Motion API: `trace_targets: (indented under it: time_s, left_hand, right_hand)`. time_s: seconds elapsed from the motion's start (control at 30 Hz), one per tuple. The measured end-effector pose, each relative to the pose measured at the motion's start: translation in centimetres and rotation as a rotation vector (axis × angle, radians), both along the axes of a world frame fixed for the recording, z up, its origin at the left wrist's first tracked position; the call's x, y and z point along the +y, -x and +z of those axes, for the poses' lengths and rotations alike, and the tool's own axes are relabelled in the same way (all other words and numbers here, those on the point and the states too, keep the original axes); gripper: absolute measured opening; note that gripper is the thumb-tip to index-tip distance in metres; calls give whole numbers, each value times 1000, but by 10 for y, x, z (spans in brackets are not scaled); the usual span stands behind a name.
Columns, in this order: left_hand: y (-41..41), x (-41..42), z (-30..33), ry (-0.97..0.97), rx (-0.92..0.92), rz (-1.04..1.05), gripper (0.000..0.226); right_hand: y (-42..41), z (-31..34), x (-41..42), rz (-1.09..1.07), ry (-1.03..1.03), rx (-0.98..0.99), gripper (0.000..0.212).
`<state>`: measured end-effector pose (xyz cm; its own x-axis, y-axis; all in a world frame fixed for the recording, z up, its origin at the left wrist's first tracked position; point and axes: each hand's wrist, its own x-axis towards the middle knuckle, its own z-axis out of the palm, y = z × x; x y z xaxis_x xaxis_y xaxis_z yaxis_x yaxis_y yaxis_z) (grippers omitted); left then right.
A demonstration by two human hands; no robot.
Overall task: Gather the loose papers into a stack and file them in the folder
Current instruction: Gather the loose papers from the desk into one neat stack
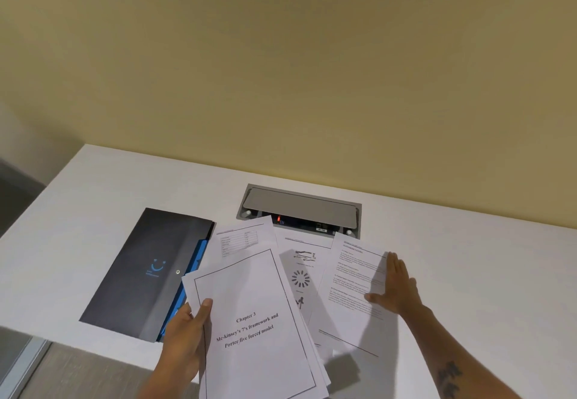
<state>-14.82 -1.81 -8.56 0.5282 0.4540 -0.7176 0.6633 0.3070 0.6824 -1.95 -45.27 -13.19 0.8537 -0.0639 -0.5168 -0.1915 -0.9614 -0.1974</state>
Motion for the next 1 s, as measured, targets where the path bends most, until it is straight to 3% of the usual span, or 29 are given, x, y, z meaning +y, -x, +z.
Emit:
trace_targets:
  time_s: [0.27, 0.4, 0.57, 0.83, 0.93, 1.0]
  left_hand:
    - [-1, -6, 4, 14, -7, 33, 17]
    - [-2, -7, 3, 16, -12, 24, 23]
    - [-1, -4, 1, 11, -16, 19, 26]
    - [3, 0, 3, 3, -21, 5, 23]
    - [3, 0, 7, 17, -32, -5, 23]
    - [3, 0, 8, 22, -46, -15, 24]
  right_hand:
    - [13, -8, 5, 0, 14, -147, 108]
    - [26, -9, 9, -153, -54, -232, 91]
    - [50, -18, 12, -323, -184, -212, 103]
    - [74, -15, 12, -650, -453, -348, 127]
    - [79, -14, 9, -766, -485, -359, 109]
    - [84, -15, 6, -790, -465, -368, 77]
